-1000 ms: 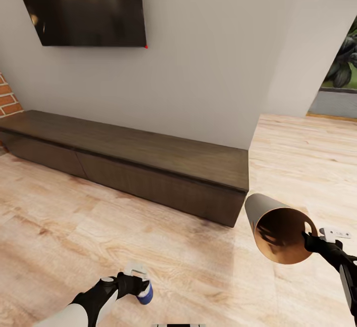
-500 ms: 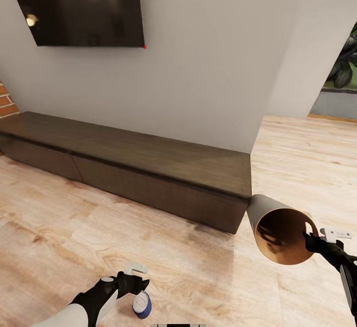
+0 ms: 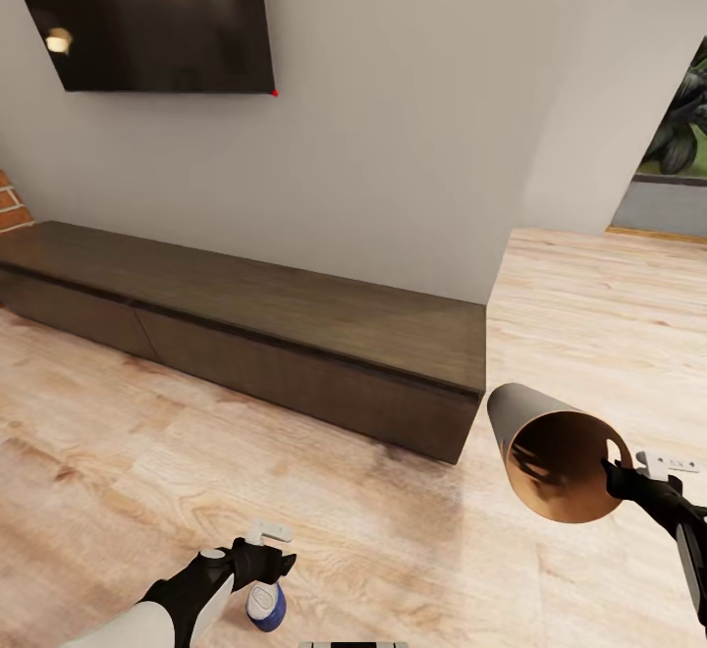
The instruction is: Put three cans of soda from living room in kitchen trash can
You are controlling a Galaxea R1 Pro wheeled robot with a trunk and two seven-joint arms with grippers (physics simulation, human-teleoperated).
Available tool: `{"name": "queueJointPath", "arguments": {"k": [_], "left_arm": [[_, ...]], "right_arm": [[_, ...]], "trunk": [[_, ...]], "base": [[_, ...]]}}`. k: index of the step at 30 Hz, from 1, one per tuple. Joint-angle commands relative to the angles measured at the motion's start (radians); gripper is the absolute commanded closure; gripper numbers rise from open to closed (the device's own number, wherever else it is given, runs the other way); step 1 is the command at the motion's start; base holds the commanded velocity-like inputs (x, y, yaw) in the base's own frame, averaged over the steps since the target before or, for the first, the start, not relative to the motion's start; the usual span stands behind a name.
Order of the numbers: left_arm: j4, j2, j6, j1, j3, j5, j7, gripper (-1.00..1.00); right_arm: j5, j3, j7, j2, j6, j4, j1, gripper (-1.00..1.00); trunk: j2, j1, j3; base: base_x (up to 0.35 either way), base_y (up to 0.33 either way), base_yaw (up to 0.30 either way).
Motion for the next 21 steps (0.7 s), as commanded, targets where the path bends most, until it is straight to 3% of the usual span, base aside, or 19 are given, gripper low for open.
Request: {"name": "queueJointPath", "arguments": {"k": [1, 21], "left_arm": [[0.0, 0.0, 0.0, 0.0, 0.0, 0.0, 0.0, -1.0], [-0.001, 0.0, 0.0, 0.0, 0.0, 0.001, 0.0, -1.0]], "right_arm": [[-0.011, -0.001, 0.006, 0.0, 0.001, -0.001, -0.001, 1.0], [-0.011, 0.0, 0.005, 0.003, 0.002, -0.001, -0.001, 1.0]], "trunk": [[0.0, 0.0, 0.0], [0.0, 0.0, 0.0]], "base": [[0.0, -0.018, 0.0], [0.0, -0.003, 0.0]]}}
